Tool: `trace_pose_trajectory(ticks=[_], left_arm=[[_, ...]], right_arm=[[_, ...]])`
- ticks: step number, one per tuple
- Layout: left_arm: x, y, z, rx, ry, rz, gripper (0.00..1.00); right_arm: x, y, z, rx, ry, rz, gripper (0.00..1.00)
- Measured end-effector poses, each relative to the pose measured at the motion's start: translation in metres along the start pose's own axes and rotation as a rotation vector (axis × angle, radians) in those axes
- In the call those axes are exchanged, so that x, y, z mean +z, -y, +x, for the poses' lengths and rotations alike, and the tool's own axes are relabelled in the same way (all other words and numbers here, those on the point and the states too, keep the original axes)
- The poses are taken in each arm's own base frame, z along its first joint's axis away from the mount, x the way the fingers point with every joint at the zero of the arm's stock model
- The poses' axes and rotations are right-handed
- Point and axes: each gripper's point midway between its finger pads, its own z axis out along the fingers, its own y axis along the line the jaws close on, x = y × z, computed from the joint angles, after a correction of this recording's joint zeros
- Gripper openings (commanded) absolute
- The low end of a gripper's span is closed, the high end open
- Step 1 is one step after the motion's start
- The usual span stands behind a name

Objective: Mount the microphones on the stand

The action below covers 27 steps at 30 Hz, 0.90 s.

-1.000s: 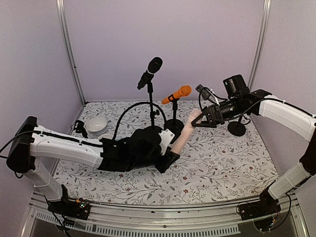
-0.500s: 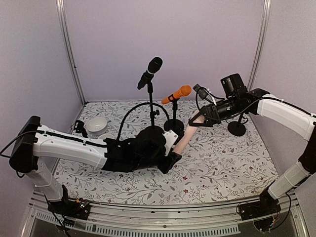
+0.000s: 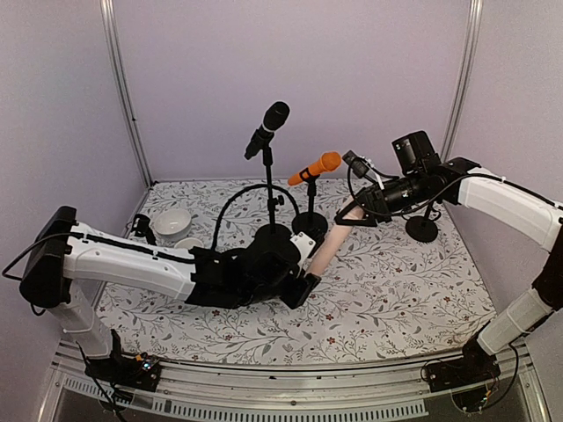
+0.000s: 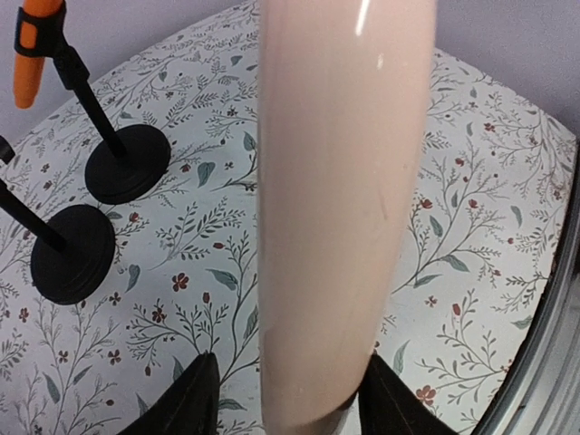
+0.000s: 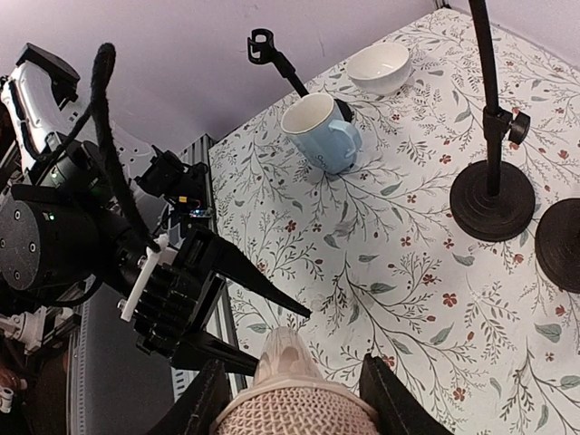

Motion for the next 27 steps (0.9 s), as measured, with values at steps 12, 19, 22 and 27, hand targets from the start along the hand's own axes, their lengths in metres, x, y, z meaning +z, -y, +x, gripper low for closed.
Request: trace_pose_trajectory(ticks=[12, 19, 22, 27], left_arm=[[-0.028, -0.033, 0.038, -0.058, -0.035, -0.075, 0.52], [-0.096, -0.085, 0.029, -0.251, 0.056, -0.209, 0.51], [-0.121, -0.105, 0.023, -0.326, 0.098, -0.265, 0.53], [-0.148, -0.147, 0.035, -0.403, 0.076, -0.435, 0.57]], right_arm=[[-0.047, 0.0, -0.014, -0.186, 0.095, 0.155, 0.15], [-0.068, 0.01, 0.006, -0.209, 0.127, 0.237, 0.15], [-0.07, 0.01, 0.006, -0.217, 0.134, 0.242, 0.15], [-0.07, 0.009, 0.002, -0.232, 0.147, 0.237, 0.15]])
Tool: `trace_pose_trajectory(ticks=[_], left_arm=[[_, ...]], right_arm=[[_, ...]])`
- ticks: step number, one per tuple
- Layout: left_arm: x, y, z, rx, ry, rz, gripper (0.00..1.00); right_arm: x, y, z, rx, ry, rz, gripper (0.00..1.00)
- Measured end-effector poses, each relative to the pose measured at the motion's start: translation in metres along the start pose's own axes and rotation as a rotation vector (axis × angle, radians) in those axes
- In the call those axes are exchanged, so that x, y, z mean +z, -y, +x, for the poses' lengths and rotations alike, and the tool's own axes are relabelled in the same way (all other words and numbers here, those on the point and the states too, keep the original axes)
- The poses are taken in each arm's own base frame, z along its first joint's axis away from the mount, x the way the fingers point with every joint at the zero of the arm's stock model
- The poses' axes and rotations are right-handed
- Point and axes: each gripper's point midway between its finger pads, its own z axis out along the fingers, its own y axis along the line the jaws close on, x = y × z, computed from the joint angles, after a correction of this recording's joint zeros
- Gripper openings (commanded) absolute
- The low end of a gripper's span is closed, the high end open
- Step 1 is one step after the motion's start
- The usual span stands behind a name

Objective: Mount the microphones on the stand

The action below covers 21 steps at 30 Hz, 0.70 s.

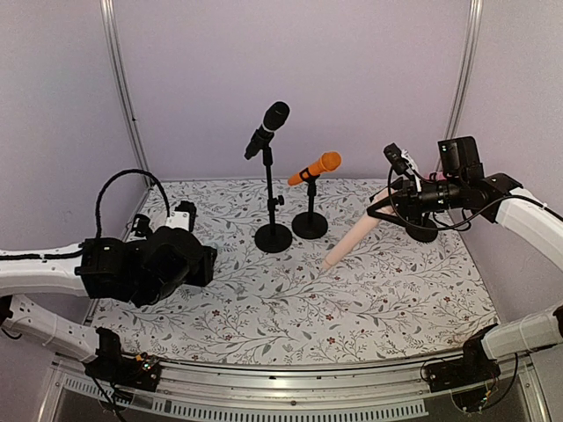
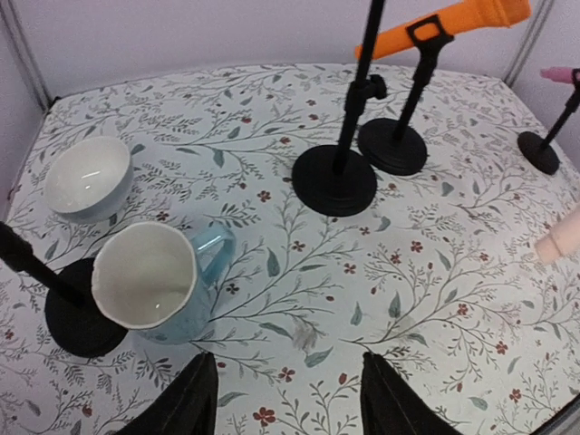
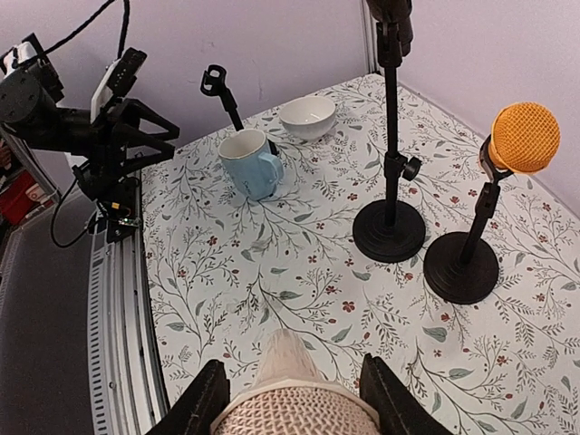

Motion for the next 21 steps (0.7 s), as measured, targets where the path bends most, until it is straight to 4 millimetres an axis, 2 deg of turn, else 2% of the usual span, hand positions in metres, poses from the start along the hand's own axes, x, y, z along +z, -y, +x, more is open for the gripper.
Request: trace_pose_trajectory(ticks=[5, 7, 14, 18, 21], left_arm=[[0.004, -0.059, -0.022, -0.141, -0.012, -0.22, 0.62], [0.004, -0.071, -0.025, -0.168, -0.01, -0.267, 0.64], [0.006, -0.115, -0.01, -0.219, -0.031, -0.433, 0.69], [0.012, -0.138, 0.001, -0.229, -0.017, -0.5, 0.67], [0.019, -0.157, 0.003, -0.245, -0.001, -0.554, 0.64]], right_arm=[[0.001, 0.0, 0.0, 0.0, 0.001, -0.004, 0.15], [0.001, 0.0, -0.001, -0.002, 0.003, -0.004, 0.15], [0.001, 0.0, -0.001, -0.005, 0.006, -0.005, 0.15], [0.0, -0.002, -0.003, -0.009, 0.013, -0.013, 0.15], [0.001, -0.003, -0.003, -0.009, 0.016, -0.023, 0.15]])
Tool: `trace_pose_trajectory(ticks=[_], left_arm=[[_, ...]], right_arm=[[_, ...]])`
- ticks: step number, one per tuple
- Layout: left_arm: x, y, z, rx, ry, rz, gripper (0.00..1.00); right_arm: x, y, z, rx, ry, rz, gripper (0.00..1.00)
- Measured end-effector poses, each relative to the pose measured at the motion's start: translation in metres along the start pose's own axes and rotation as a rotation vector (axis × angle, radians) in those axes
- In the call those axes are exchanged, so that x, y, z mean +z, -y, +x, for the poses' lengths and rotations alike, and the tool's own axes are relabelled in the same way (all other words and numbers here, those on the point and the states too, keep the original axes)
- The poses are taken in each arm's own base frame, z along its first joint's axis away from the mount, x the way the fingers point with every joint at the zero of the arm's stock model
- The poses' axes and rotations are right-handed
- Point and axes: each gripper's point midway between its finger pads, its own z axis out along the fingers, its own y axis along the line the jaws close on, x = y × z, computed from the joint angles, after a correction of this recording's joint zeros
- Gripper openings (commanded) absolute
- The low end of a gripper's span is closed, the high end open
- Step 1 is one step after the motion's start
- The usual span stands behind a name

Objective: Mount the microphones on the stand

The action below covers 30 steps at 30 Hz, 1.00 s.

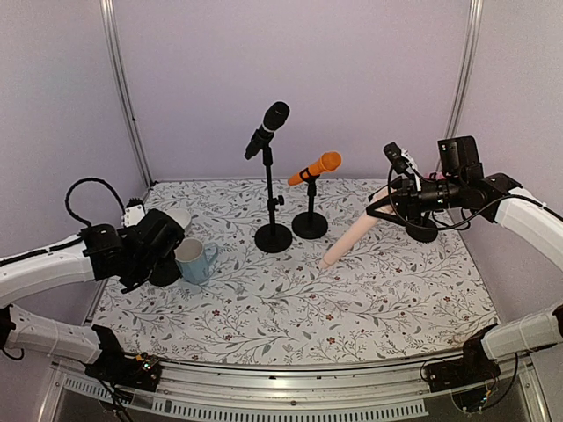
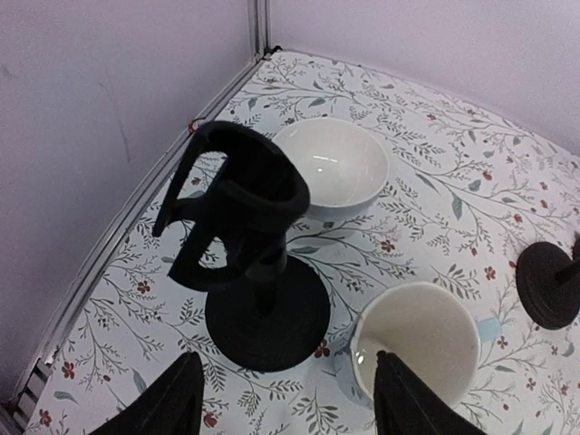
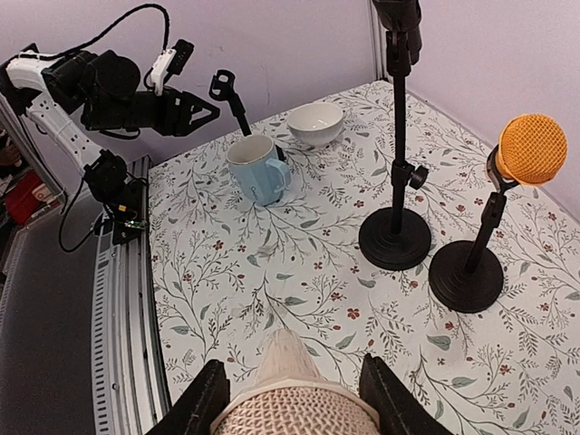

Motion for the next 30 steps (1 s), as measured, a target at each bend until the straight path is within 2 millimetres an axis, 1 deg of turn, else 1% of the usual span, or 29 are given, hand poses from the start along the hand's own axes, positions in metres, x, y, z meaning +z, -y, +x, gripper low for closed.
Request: trace_pose_trajectory(ticks=[2, 5, 10, 13, 18, 20, 25, 27, 30], left_arm=[[0.011, -0.006, -0.006, -0.021, 0.021, -0.028, 0.62], [0.026, -0.009, -0.01, -0.032, 0.045, -0.04, 0.61], [0.054, -0.013, -0.01, -0.035, 0.051, -0.07, 0.55], [0.066, -0.012, -0.008, -0.026, 0.063, -0.079, 0.52], [0.08, -0.01, -0.002, -0.003, 0.086, -0.08, 0.43], [0.085, -0.01, 0.0, 0.012, 0.098, -0.087, 0.36], [0.09, -0.009, -0.002, 0.021, 0.138, -0.068, 0.21], [0.091, -0.008, -0.004, 0.043, 0.147, -0.057, 0.18], [0.09, -0.004, -0.006, 0.06, 0.145, -0.036, 0.1]], right_arm=[[0.001, 0.0, 0.0, 0.001, 0.0, -0.002, 0.15], [0.001, 0.0, 0.0, 0.003, 0.001, -0.003, 0.15], [0.001, 0.0, 0.0, 0.004, 0.001, -0.004, 0.15], [0.001, 0.0, 0.001, 0.005, 0.0, -0.004, 0.15], [0.002, 0.0, 0.003, 0.01, -0.003, -0.008, 0.14], [0.002, -0.001, 0.004, 0.012, -0.004, -0.012, 0.14], [0.002, -0.001, 0.005, 0.016, -0.004, -0.016, 0.13], [0.003, -0.002, 0.007, 0.019, -0.005, -0.021, 0.13], [0.003, -0.002, 0.009, 0.022, -0.007, -0.022, 0.13]])
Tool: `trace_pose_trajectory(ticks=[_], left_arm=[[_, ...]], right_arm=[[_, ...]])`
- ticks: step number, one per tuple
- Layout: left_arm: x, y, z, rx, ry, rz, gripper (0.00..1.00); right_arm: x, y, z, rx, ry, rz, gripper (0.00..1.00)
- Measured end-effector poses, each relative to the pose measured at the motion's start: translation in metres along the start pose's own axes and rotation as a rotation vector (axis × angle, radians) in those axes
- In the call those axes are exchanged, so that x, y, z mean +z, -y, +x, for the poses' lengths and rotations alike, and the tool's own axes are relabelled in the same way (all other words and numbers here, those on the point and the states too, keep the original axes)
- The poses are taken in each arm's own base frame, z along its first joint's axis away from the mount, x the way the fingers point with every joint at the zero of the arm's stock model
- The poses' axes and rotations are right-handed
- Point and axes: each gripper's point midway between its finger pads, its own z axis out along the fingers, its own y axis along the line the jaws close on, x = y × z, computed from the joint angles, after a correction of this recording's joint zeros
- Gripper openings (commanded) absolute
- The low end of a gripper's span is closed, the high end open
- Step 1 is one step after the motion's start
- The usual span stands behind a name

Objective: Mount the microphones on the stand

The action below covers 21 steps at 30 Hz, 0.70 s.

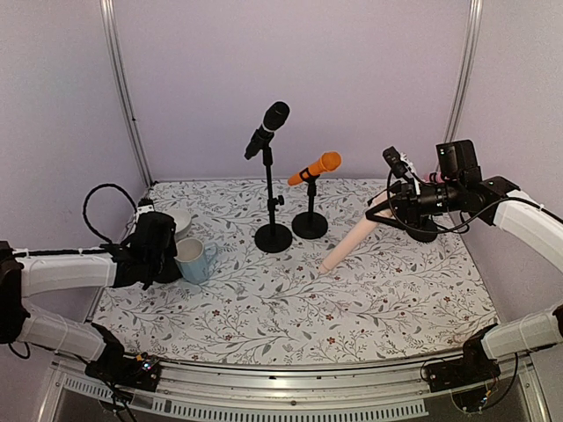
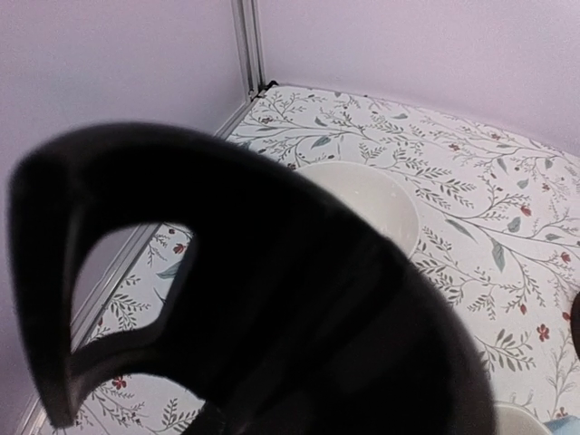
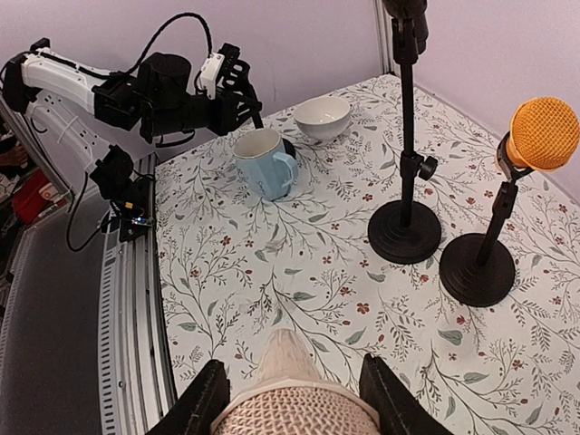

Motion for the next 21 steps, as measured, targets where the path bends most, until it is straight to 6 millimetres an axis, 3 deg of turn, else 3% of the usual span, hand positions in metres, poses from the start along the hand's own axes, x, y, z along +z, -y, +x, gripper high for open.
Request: trace_pose_trajectory(ticks=[6, 14, 17, 21], left_arm=[[-0.016, -0.003, -0.027, -0.01, 0.06, 0.044, 0.0], [-0.051, -0.002, -0.086, -0.037, 0.177, 0.134, 0.0], [-0.074, 0.018, -0.113, -0.022, 0.224, 0.207, 0.0], [-0.114, 0.06, -0.14, 0.012, 0.269, 0.346, 0.0]], right_arm=[[-0.001, -0.001, 0.0, -0.004, 0.007, 0.0, 0.12], [-0.001, -0.001, -0.001, -0.006, 0.012, 0.0, 0.09], [-0.001, -0.001, -0.002, -0.007, 0.012, 0.002, 0.07], [-0.002, 0.001, -0.002, -0.009, 0.011, 0.013, 0.06]])
